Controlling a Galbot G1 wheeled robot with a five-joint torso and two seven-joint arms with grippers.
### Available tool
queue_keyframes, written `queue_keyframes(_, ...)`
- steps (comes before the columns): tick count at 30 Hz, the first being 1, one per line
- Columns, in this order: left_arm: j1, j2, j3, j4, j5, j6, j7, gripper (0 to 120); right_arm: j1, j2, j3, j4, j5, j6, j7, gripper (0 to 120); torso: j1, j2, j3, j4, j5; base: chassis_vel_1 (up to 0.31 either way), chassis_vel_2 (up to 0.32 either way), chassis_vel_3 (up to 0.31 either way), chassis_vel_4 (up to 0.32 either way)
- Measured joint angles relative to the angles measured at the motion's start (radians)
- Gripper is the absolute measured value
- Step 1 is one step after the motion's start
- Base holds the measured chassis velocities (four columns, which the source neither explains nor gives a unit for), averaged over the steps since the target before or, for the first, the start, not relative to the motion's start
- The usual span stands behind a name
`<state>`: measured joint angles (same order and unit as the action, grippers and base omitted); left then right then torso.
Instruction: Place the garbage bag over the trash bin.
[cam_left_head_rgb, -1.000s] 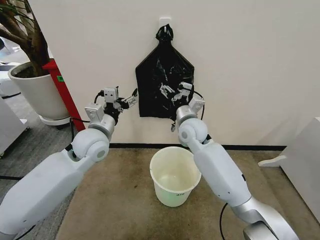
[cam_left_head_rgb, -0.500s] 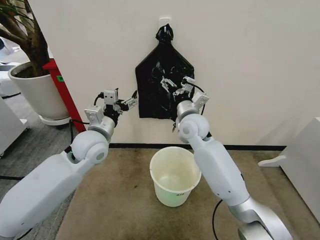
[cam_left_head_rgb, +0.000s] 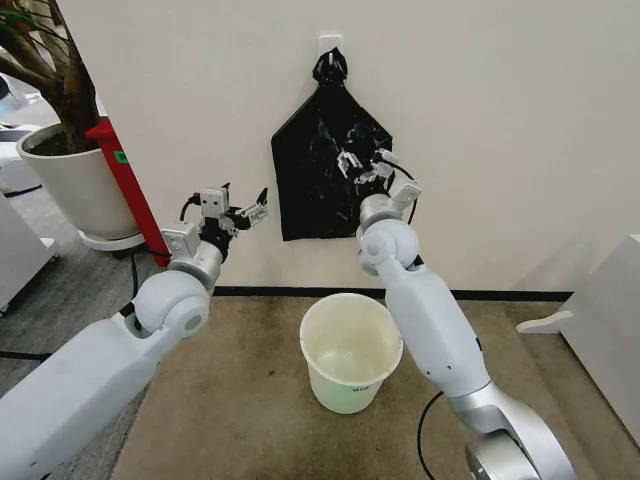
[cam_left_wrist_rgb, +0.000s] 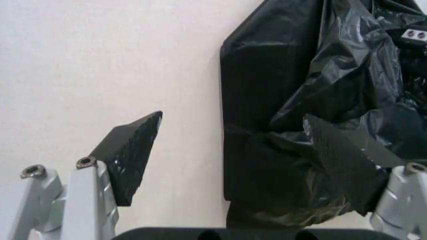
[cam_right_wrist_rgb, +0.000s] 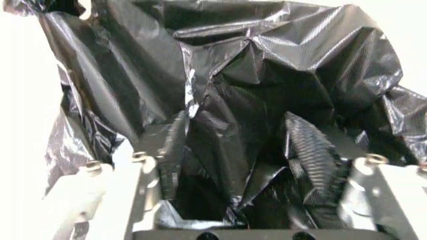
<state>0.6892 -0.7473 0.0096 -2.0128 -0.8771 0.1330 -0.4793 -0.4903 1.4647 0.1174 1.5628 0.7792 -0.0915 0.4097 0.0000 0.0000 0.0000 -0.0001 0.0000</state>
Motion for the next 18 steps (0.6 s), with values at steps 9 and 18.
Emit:
queue_keyframes(9, -0.004, -0.001, 0.000, 0.001, 0.000, -0.001, 0.001, 85, -0.001, 0.007, -0.003, -0.003, -0.009, -0.002, 0.000, 22, 0.000, 0.000, 0.000, -0.0001, 0.0000, 0.000, 0.000, 0.000, 0.000)
queue_keyframes(18, -0.018, -0.003, 0.013, 0.001, -0.001, -0.002, 0.003, 84, -0.005, 0.024, -0.010, -0.010, -0.024, 0.006, -0.001, 0, 0.000, 0.000, 0.000, 0.0001, 0.0000, 0.000, 0.000, 0.000, 0.000)
